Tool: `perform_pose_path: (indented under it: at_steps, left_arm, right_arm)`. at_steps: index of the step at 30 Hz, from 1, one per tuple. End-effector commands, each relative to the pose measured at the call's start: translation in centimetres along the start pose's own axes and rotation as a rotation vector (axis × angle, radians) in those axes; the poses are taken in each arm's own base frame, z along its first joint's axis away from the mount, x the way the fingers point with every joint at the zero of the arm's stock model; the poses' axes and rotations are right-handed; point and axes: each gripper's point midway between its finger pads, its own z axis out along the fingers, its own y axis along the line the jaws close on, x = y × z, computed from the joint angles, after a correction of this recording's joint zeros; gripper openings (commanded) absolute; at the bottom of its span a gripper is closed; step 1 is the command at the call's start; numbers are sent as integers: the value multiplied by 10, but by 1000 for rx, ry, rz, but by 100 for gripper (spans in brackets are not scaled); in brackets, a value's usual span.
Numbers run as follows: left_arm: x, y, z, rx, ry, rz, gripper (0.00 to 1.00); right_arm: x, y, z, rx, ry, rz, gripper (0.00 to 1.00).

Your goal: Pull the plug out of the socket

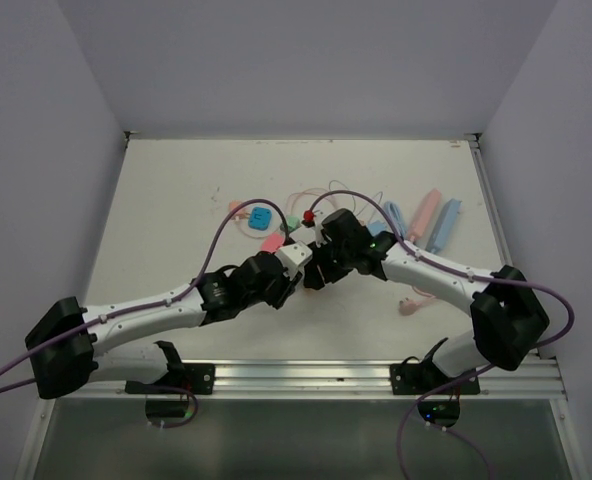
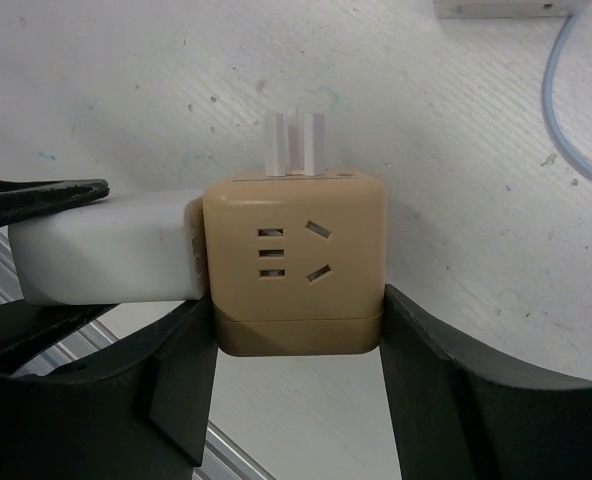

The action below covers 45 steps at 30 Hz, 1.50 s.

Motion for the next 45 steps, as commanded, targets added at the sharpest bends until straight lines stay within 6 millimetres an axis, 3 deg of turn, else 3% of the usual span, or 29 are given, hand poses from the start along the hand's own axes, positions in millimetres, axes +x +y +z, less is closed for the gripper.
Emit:
perform_pose_path:
  at_steps: [1, 8, 12, 19, 23, 27, 31, 33, 36, 37, 41, 45]
  left_arm:
    - [-25, -23, -26, 111, -83, -83, 0]
    - [-27, -23, -37, 117, -80, -114, 0]
    - [-38, -18, -48, 98, -102, -120, 0]
    - [-50, -7, -62, 34, -80, -112, 0]
    - [-63, -7, -68, 27, -85, -122, 0]
    - [-64, -4, -69, 9, -91, -139, 0]
    - [-58, 22, -63, -135, -100, -178, 0]
    - [-45, 33, -54, -184, -75, -216, 0]
    - [-30, 59, -39, -240, -61, -314, 0]
    - [-30, 79, -35, -285, -85, -369, 0]
    - [-7, 117, -18, -381, -51, -500, 0]
    - [-1, 152, -7, -478, -65, -584, 0]
  right_arm:
    - [0, -101, -4, 434, -18, 118, 0]
    - [0, -111, -4, 467, -6, 130, 0]
    - [-7, -105, -6, 435, -26, 122, 0]
    - [-2, -105, -3, 431, -5, 128, 0]
    - [1, -112, -4, 473, 6, 130, 0]
    - [-4, -99, -4, 397, -17, 137, 0]
    - [-20, -89, -19, 358, -94, 135, 0]
    - [-29, -86, -32, 351, -143, 135, 0]
    - [-38, -83, -49, 346, -212, 138, 0]
    - [-40, -83, -54, 352, -232, 143, 0]
    - [-40, -100, -75, 434, -303, 181, 0]
    - [-23, -123, -81, 509, -312, 263, 0]
